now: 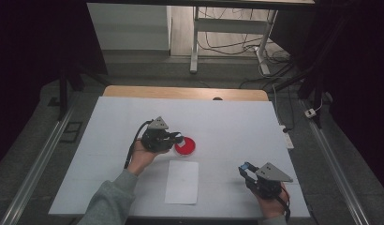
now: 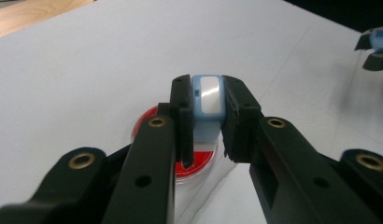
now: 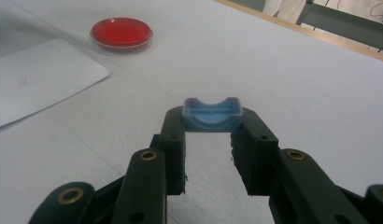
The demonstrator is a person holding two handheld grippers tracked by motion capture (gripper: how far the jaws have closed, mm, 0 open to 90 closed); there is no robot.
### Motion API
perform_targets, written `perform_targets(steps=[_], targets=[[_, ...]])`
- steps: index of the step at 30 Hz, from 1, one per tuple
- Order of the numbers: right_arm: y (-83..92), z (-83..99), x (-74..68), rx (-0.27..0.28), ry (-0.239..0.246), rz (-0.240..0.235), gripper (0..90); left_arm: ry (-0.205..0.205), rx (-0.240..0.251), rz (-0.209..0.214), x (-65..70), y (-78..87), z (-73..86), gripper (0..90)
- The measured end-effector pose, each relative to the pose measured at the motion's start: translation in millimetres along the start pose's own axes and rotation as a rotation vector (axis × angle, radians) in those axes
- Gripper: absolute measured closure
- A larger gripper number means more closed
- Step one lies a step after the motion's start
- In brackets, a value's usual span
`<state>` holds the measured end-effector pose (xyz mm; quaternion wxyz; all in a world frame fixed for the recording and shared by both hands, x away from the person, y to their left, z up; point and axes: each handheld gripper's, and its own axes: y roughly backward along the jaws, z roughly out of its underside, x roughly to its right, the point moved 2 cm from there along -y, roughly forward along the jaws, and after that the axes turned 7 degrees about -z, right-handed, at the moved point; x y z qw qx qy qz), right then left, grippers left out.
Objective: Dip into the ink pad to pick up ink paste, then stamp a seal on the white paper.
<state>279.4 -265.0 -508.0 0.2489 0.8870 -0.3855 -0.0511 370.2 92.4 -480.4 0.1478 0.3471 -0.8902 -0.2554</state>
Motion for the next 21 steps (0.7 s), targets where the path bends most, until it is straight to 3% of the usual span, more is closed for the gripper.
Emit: perform_targets(steps=[21], targets=[[-0.8, 0.0, 0.3, -0.001, 0.005, -0.002, 65.9, -0.045, 0.028, 0.034, 18.6, 19.8, -6.9, 75.9]])
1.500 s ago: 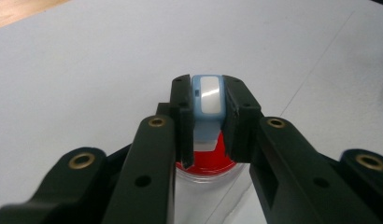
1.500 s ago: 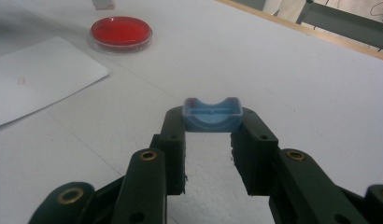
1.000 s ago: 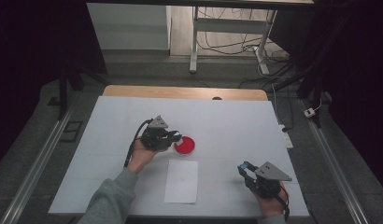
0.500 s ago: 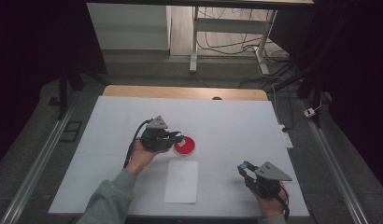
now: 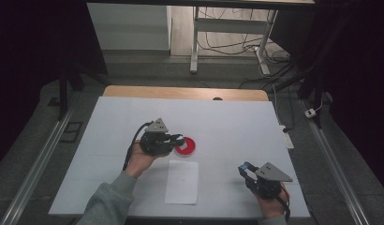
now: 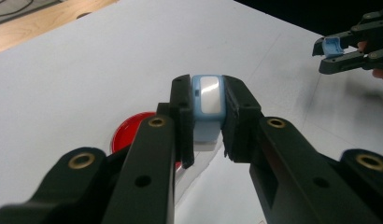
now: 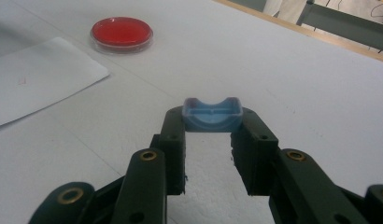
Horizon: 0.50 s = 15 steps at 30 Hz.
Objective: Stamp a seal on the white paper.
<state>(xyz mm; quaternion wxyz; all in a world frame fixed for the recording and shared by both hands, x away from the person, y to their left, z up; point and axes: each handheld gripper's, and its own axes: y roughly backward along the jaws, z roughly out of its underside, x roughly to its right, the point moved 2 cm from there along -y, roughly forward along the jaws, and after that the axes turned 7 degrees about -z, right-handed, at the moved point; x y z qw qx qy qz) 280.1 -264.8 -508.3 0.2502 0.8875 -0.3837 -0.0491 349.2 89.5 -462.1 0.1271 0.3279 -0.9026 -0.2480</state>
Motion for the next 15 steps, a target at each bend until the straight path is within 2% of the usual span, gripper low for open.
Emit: perform_targets(steps=[15], targets=[[-0.1, -0.2, -0.5, 0.000, 0.005, 0.004, 65.9, -0.028, 0.008, 0.028, 12.4, 15.5, 0.5, 75.9]])
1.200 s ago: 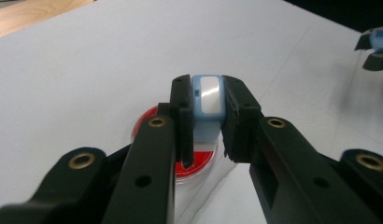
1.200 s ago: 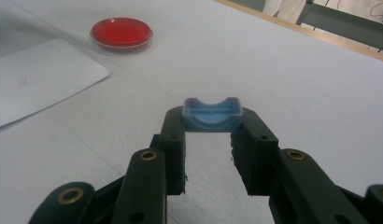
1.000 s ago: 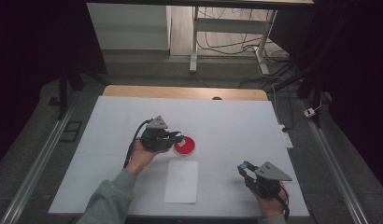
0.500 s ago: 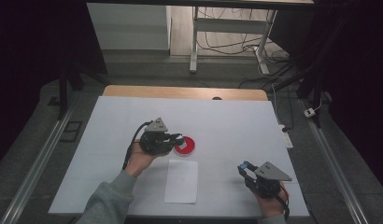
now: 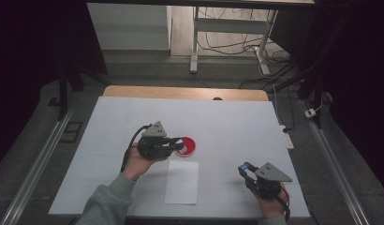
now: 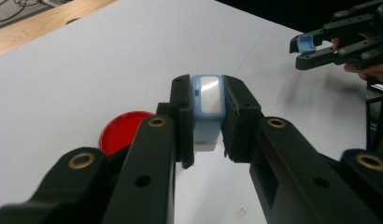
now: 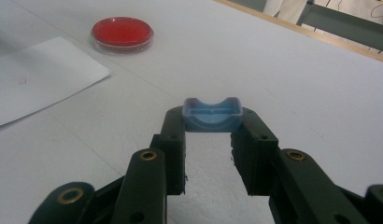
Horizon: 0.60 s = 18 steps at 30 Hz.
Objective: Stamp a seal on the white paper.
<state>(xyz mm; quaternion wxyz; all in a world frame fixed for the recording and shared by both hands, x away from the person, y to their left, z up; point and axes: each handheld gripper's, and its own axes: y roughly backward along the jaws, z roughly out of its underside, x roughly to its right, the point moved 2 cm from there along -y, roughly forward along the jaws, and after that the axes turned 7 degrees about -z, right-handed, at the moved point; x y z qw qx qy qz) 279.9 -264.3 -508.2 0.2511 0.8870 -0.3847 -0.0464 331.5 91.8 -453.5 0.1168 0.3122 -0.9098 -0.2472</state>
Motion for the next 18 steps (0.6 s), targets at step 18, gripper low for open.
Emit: perform_targets(steps=[18], targets=[[-0.1, -0.1, -0.1, -0.001, -0.004, 0.000, 65.9, -0.011, -0.035, 0.013, 13.2, 12.1, 16.5, 75.9]])
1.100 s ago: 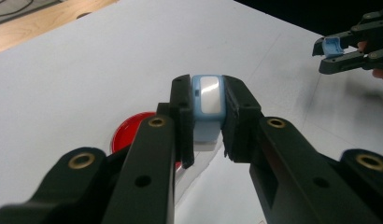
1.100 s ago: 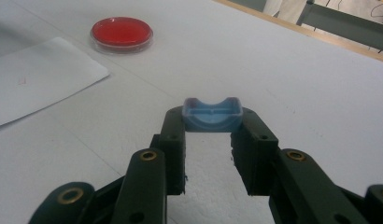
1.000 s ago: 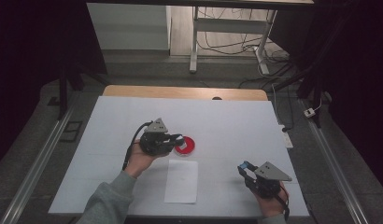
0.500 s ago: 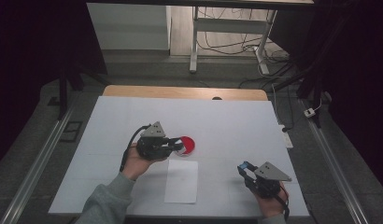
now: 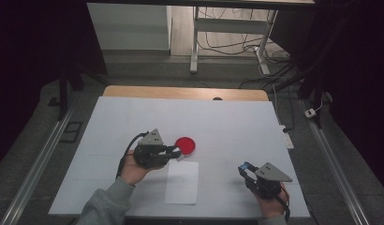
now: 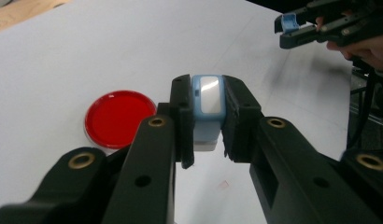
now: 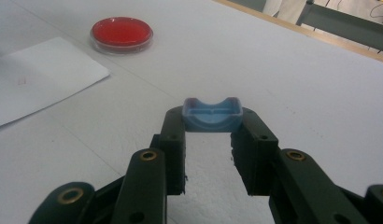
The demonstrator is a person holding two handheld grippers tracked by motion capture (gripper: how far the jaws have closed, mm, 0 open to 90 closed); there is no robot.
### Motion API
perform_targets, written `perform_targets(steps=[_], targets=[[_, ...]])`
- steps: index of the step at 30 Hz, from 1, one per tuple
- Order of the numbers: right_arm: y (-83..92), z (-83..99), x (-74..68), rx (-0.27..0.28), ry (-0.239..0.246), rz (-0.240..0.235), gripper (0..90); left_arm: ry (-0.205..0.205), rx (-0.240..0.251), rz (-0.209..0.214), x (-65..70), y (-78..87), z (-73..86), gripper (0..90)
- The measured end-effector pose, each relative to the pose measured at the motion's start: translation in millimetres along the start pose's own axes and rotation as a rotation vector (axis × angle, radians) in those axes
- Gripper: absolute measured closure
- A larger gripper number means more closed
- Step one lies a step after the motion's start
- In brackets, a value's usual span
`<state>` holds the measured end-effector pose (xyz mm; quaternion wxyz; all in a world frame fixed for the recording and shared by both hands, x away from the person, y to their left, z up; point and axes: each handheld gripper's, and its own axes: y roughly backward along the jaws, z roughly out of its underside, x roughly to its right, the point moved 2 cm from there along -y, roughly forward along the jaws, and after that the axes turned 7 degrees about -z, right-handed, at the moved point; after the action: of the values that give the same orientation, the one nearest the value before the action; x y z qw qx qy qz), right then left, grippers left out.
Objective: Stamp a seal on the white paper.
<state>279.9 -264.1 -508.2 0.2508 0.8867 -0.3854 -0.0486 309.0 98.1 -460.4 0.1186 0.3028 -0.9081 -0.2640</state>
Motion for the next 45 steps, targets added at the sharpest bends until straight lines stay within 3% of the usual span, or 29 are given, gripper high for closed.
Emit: perform_targets(steps=[27, 45], targets=[[-0.4, 0.6, -0.3, 0.000, 0.000, -0.003, 65.9, -0.015, -0.088, 0.054, 20.2, -16.3, 23.0, 75.8], [-0.8, 0.6, -0.6, -0.002, 0.004, -0.004, 65.9, -0.040, -0.129, 0.075, 22.8, -31.8, 32.8, 75.9]])
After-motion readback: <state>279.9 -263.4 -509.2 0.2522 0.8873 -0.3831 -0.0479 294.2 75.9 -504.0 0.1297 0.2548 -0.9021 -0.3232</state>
